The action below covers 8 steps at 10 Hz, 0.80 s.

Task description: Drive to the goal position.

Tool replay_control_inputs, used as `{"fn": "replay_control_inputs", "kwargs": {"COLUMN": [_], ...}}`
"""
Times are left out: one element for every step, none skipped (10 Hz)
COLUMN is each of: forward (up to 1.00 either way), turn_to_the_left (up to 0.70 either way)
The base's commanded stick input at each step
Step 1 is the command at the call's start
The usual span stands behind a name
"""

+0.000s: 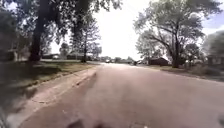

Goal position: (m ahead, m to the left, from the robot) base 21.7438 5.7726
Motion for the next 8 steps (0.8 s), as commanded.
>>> {"fn": "replay_control_inputs", "kwargs": {"forward": [1.0,1.0,1.0,1.0,1.0,1.0,1.0,1.0], "turn_to_the_left": [0.0,0.0,0.0,0.0,0.0,0.0,0.0,0.0]}}
